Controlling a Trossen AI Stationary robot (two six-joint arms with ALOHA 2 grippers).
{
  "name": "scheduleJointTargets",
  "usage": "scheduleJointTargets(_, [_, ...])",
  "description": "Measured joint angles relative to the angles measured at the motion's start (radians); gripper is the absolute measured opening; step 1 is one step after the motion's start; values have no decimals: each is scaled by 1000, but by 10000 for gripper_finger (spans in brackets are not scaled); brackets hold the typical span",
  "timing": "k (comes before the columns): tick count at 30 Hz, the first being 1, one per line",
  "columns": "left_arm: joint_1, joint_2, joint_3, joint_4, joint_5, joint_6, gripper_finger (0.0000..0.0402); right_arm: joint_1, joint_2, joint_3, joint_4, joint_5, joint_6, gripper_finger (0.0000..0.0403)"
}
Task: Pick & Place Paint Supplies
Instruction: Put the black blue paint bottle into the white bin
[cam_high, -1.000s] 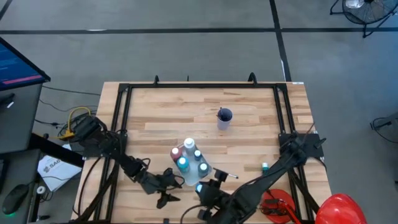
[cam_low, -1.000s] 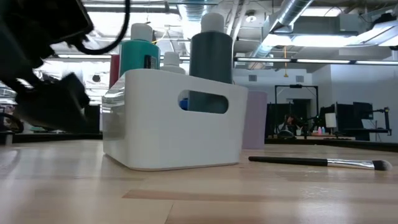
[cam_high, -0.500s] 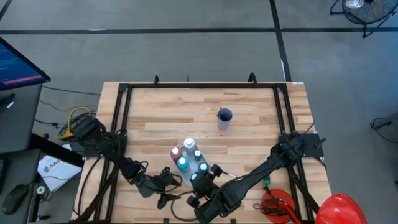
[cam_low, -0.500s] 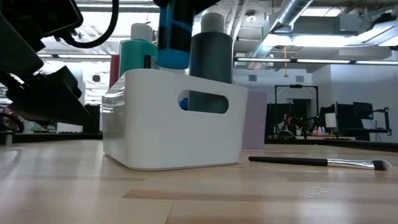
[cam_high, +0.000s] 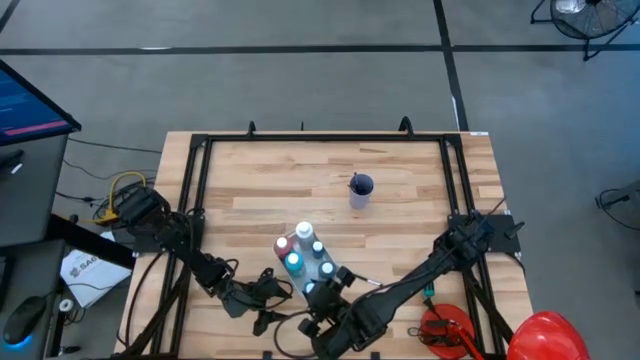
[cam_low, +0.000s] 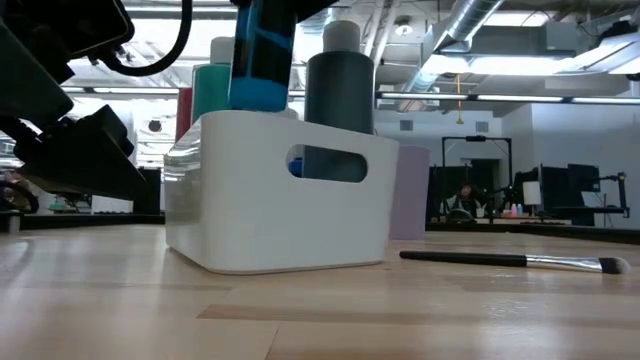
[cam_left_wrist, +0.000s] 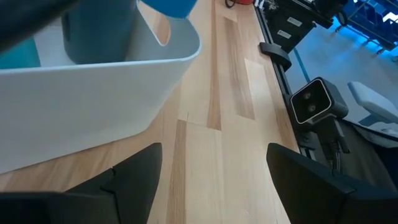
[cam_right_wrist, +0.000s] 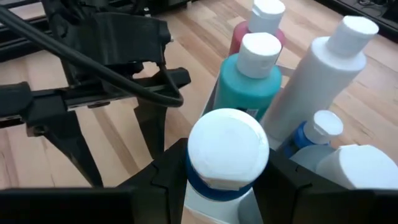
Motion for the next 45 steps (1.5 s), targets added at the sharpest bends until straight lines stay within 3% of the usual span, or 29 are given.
scheduleJointTargets(13, [-10,0,0,2,1,-1,282,-18,67,-1,-32,-48,76,141])
scheduleJointTargets(45, [-10,0,0,-3,-14,4,282,-37,113,1,-31,-131,80,153])
